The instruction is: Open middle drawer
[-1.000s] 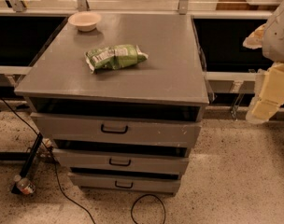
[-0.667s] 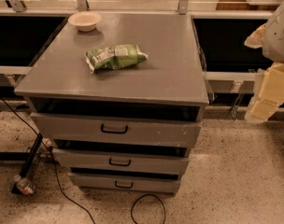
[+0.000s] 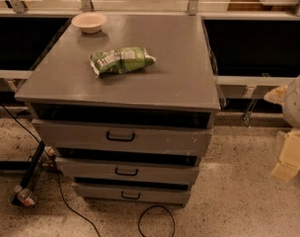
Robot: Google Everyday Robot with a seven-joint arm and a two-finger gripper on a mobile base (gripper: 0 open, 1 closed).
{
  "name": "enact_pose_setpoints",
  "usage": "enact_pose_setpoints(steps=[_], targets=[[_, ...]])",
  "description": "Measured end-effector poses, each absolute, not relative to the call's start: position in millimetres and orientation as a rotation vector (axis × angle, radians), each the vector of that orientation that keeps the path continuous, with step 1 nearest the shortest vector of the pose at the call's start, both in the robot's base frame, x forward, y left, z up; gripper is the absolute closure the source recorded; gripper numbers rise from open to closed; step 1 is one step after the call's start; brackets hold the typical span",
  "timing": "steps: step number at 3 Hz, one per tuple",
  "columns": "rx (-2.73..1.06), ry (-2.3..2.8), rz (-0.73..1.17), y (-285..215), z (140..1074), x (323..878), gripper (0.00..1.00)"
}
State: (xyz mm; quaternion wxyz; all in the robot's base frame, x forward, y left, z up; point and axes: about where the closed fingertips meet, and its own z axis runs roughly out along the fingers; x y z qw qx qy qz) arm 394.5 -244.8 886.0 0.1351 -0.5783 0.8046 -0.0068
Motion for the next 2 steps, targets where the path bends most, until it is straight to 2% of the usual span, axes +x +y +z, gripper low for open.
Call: enact_pose_setpoints(steps=[2], targets=[[-1.700, 2.459, 0.093, -270.8, 806.5, 377.6, 0.00]])
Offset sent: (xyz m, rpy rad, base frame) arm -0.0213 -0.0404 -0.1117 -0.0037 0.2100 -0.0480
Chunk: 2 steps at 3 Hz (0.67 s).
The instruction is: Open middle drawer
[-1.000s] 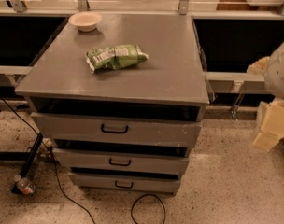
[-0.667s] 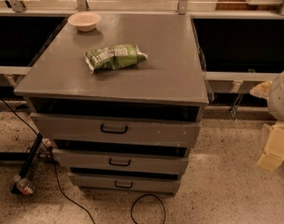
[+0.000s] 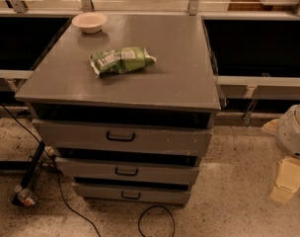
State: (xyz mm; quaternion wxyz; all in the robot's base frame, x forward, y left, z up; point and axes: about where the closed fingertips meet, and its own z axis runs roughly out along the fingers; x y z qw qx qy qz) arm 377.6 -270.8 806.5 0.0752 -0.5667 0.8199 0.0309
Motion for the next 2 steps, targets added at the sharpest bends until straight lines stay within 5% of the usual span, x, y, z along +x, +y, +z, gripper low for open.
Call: enact_pose_setpoints(steps=[2], targets=[[-1.669, 2.476, 0.183, -262.5, 773.7, 387.7, 0.00]])
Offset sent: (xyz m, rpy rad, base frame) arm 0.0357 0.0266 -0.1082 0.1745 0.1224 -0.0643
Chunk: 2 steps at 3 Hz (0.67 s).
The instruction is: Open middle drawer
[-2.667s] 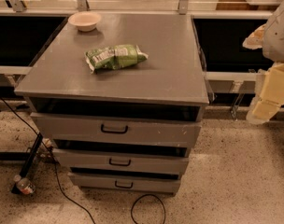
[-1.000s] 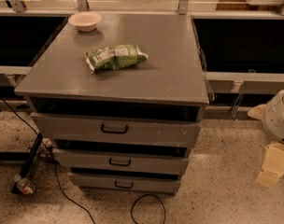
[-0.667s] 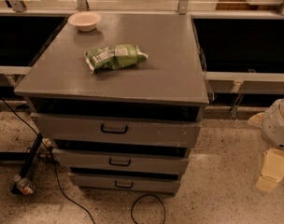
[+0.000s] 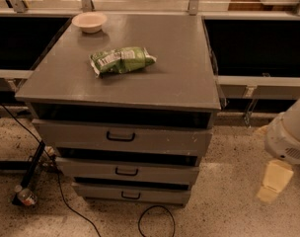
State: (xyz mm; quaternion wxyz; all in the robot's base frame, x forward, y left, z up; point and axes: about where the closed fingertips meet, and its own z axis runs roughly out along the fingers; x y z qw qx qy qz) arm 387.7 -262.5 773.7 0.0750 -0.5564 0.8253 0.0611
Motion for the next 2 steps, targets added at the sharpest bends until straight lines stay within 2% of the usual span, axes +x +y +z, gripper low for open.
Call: enact_pose_setpoints(steps=[2], targets=[[-1.624, 2.512, 0.409, -238.5, 686.1, 415.5, 0.00]])
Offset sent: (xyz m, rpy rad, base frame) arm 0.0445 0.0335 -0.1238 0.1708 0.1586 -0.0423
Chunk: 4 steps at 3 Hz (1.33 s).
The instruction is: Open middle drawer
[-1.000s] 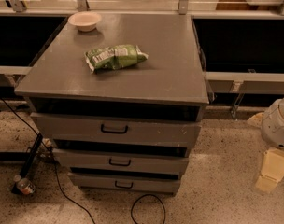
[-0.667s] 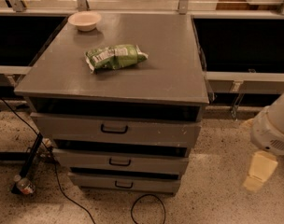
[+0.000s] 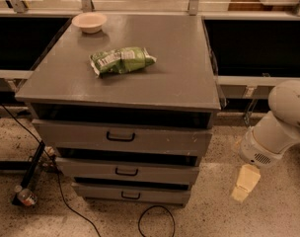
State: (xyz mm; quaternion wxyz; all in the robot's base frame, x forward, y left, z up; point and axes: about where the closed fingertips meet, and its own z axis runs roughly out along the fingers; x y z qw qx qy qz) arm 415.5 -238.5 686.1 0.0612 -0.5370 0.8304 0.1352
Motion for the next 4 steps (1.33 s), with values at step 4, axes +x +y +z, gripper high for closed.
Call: enact_pose_setpoints(steps=[4], targets=[[-1.893, 2.261, 0.532, -178.5, 654.0, 378.3, 0.00]])
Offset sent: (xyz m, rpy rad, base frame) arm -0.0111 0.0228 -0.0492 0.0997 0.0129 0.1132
